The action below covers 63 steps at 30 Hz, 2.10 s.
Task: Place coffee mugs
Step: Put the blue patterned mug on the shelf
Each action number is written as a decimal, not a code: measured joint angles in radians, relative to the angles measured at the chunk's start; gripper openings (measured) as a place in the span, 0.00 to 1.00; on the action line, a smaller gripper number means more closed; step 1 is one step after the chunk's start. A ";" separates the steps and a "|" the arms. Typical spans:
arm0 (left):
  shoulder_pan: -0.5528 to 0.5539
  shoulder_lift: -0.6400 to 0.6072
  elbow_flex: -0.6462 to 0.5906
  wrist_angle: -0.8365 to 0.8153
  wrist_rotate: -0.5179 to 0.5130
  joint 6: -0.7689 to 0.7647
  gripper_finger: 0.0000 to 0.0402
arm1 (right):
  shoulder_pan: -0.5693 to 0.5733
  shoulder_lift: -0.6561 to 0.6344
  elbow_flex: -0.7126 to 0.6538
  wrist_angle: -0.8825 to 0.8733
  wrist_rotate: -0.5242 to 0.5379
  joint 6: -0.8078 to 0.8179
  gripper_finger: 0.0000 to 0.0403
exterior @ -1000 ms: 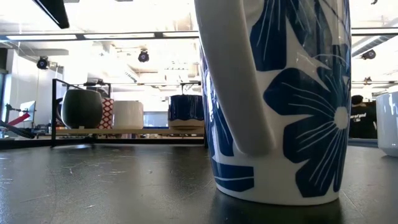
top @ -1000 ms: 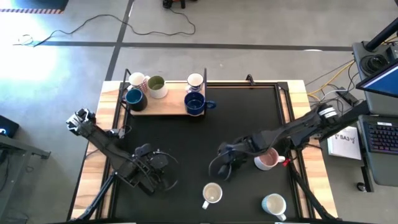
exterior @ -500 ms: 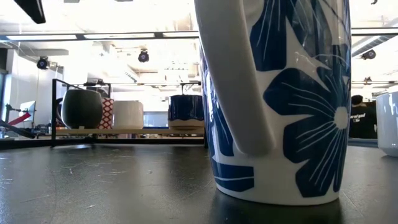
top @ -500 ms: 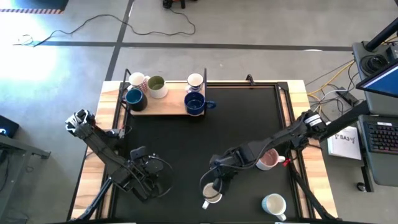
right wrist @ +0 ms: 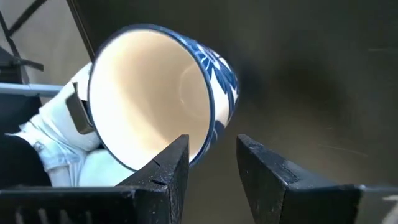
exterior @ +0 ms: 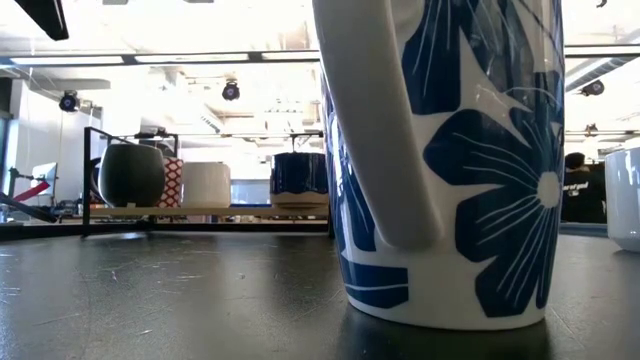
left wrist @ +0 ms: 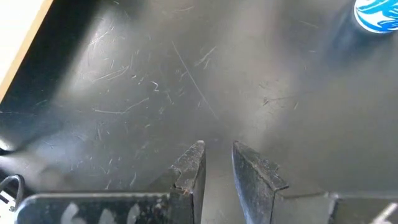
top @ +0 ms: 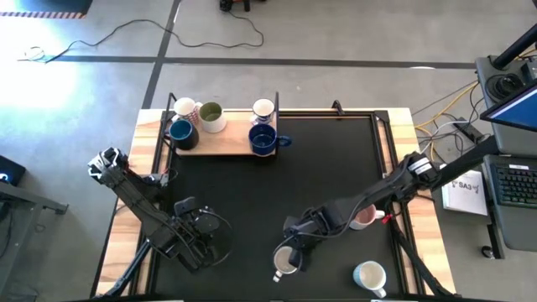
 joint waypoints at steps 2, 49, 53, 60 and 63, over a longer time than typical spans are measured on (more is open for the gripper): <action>0.000 0.000 0.000 0.000 0.000 0.000 0.15 | 0.002 0.012 0.000 0.004 0.000 -0.008 0.31; 0.000 -0.001 0.000 -0.003 -0.077 0.003 0.15 | -0.306 0.023 0.136 -0.168 0.182 -1.638 0.03; 0.000 -0.001 0.000 -0.010 -0.078 0.003 0.15 | -0.348 0.042 0.136 -0.169 0.191 -1.856 0.03; 0.000 -0.001 0.000 -0.019 -0.098 0.004 0.15 | -0.398 0.069 0.138 -0.149 0.224 -2.240 0.03; 0.000 -0.001 0.000 -0.021 -0.098 0.004 0.15 | -0.412 0.073 0.138 -0.149 0.222 -2.356 0.03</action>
